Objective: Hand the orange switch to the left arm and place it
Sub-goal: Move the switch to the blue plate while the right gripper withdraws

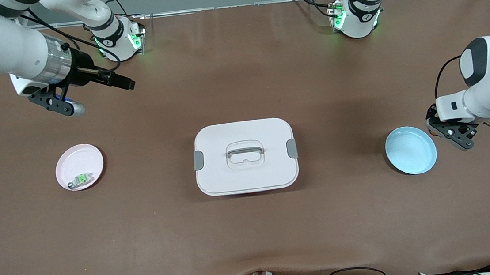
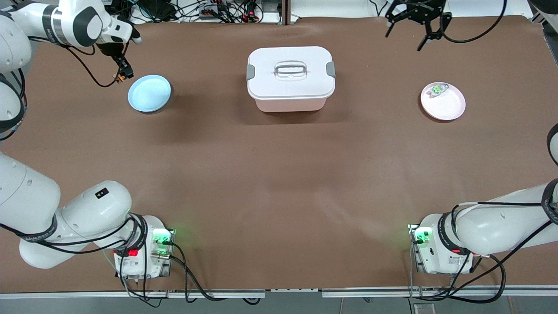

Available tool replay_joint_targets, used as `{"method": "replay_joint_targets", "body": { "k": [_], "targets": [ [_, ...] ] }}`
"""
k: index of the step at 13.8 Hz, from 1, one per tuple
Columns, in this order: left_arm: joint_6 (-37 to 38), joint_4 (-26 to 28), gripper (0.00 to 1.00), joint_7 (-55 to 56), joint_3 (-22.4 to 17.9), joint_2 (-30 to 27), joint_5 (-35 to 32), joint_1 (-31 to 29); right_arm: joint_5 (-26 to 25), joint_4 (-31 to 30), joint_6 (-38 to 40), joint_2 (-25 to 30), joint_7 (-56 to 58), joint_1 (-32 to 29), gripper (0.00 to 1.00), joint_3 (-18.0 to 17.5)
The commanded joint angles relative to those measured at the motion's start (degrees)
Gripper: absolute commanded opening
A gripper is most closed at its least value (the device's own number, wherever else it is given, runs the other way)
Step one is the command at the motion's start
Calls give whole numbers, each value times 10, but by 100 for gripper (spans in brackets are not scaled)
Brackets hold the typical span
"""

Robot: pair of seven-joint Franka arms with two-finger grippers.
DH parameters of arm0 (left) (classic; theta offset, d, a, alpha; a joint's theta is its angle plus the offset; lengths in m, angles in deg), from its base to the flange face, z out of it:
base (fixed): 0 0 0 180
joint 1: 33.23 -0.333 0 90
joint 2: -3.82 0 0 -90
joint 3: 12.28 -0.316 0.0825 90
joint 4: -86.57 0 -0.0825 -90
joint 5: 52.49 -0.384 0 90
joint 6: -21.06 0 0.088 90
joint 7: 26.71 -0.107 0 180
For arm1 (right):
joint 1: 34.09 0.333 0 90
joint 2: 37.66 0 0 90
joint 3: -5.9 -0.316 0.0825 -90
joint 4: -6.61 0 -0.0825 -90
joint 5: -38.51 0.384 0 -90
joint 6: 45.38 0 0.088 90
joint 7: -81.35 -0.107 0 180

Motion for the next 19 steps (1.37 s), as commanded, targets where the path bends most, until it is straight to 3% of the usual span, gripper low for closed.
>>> {"method": "replay_joint_targets", "body": {
  "k": [1,7,12,19],
  "targets": [
    [-20,-4,0,-34,4,26,-30,-3,-46,-37,-2,38,88,-35,100,-10],
    [-130,23,0,-58,4,69,-121,-3,-102,-42,-4,49,217,-89,100,-10],
    [-168,34,0,-117,5,96,-142,-3,-125,-41,-24,47,341,-160,100,-10],
    [-211,53,0,-230,4,138,-158,-12,-153,10,-24,28,362,-187,100,-12]
  ]
}}
